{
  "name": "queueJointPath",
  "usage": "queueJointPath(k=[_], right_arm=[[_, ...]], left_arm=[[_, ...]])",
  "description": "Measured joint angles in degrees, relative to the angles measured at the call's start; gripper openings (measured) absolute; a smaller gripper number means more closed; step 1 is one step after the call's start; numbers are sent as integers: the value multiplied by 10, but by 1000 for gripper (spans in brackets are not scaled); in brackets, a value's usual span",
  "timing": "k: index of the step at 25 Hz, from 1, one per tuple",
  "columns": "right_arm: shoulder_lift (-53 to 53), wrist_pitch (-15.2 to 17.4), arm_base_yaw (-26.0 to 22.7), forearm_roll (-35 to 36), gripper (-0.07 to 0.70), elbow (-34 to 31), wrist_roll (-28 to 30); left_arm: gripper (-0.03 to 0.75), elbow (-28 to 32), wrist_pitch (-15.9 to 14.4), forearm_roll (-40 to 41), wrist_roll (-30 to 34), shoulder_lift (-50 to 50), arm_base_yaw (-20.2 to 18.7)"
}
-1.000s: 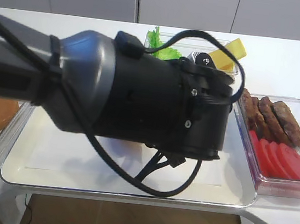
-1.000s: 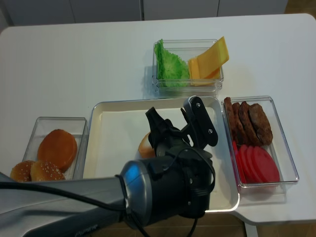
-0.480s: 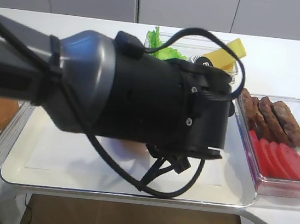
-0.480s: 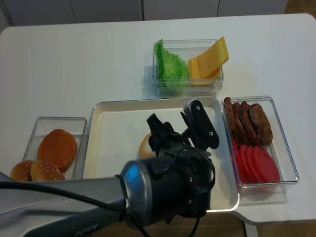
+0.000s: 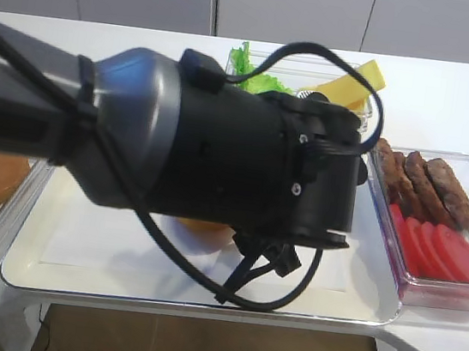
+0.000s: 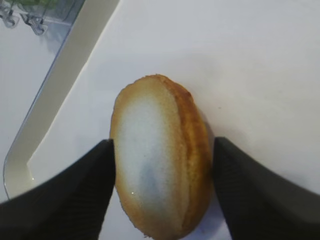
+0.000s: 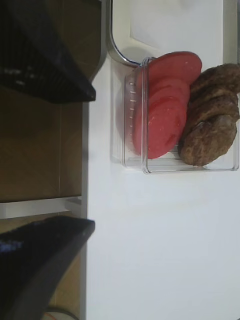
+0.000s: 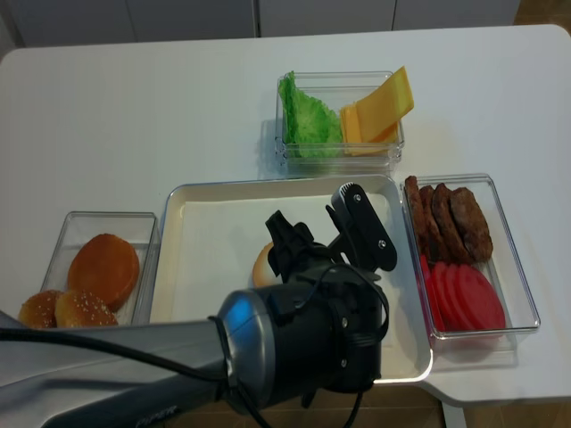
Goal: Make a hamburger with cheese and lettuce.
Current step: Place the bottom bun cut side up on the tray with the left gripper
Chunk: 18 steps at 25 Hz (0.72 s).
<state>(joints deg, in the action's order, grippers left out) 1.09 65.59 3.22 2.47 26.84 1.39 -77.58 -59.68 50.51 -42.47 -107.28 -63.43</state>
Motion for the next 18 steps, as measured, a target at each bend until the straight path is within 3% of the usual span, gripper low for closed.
queueJointPath(k=[13,18], right_arm=[[0,0,0,0,549,0,0],[0,0,0,0,549,0,1]], left_arm=[[519,-4,21,-24,0,0,0],[519,-50,23,-61,42,8,0]])
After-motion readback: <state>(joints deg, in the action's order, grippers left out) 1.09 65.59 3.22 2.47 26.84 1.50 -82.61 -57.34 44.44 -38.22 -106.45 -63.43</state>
